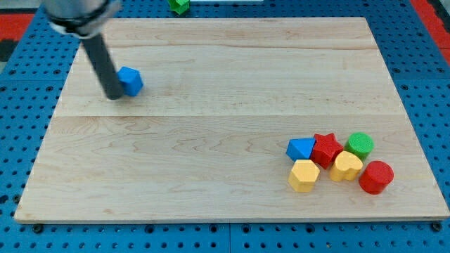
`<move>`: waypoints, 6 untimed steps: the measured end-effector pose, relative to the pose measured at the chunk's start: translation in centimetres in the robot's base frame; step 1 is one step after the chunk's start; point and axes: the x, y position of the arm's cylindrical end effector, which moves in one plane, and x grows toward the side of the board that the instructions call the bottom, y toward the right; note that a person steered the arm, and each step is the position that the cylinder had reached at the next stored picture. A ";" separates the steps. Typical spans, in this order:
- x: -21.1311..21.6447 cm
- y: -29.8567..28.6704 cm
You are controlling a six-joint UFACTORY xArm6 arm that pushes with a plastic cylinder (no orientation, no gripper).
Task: Move the blue cube near to the yellow hexagon
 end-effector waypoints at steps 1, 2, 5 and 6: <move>-2.5 -6.6; -2.6 -7.8; 4.5 14.2; 9.1 19.5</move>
